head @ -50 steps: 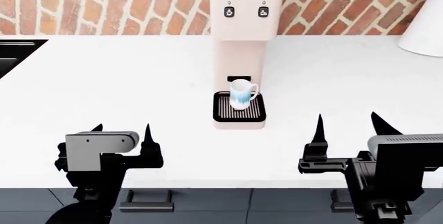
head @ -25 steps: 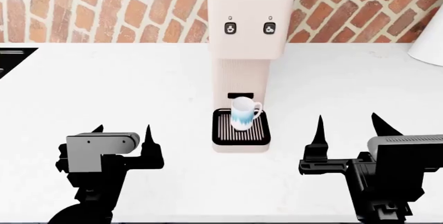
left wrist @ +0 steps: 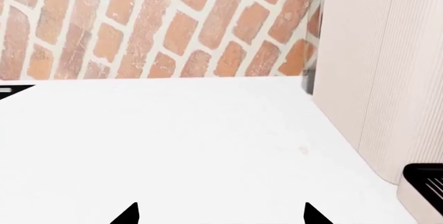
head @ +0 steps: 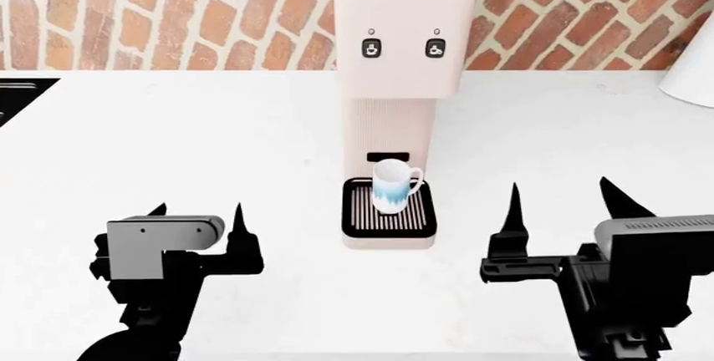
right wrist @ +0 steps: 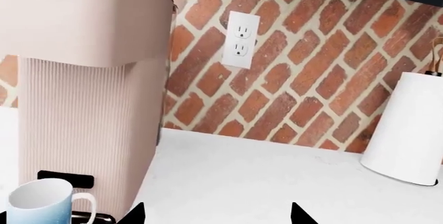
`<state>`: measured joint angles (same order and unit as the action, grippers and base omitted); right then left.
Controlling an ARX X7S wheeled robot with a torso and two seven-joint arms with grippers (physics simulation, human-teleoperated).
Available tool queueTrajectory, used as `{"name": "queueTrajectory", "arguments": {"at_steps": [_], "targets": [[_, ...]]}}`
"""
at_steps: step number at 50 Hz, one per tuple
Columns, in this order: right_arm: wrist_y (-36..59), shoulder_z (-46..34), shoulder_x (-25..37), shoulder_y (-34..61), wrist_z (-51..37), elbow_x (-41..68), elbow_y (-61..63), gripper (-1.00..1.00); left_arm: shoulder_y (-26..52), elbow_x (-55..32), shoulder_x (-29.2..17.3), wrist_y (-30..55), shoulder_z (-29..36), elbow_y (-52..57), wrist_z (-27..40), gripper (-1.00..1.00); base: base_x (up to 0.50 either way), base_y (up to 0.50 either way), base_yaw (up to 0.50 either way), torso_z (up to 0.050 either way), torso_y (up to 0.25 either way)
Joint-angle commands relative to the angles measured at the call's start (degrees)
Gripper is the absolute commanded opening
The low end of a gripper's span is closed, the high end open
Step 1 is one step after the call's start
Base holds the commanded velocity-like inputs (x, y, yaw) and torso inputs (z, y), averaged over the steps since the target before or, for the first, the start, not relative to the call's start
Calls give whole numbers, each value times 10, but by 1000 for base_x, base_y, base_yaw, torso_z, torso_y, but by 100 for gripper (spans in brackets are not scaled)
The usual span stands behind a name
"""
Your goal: Press the button on the coffee machine to serve coffee.
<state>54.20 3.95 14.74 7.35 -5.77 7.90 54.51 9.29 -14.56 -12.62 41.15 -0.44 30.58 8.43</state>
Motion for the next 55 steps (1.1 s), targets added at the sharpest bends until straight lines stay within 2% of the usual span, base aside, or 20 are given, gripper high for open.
{"name": "queueTrajectory", "arguments": {"at_steps": [1, 4, 5, 7, 11, 24, 38, 42, 55], "targets": [[33, -22, 79, 29, -114, 127, 55, 100, -1, 4, 1, 0, -3, -2, 3, 100, 0, 0, 0, 0, 0], [-40, -91, 251, 79, -366, 377, 55, 100, -1, 5, 1, -1, 1, -4, 4, 100, 0, 0, 0, 0, 3], [-70, -131, 299, 107, -424, 423, 55, 100, -1, 4, 1, -2, 1, -5, 4, 100, 0, 0, 0, 0, 0], [-116, -196, 356, 153, -491, 470, 55, 100, -1, 3, 0, -2, 1, -5, 4, 100, 0, 0, 0, 0, 0], [-164, -288, 401, 221, -546, 499, 54, 100, -3, 2, -2, -3, 1, -4, 4, 100, 0, 0, 0, 0, 0], [-186, -399, 408, 342, -565, 531, 53, 100, -4, -2, -6, -6, 1, -7, 5, 100, 0, 0, 0, 0, 0], [-162, -417, 366, 417, -526, 566, 5, 100, -5, -6, -9, -9, 1, -8, 8, 100, 0, 0, 0, 0, 0], [-188, -412, 357, 413, -483, 568, -32, 100, -6, -7, -10, -12, 1, -10, 9, 100, 0, 0, 0, 0, 0], [-162, -434, 296, 475, -423, 592, -108, 100, -8, -7, -12, -18, 3, -17, 13, 100, 0, 0, 0, 0, 0]]}}
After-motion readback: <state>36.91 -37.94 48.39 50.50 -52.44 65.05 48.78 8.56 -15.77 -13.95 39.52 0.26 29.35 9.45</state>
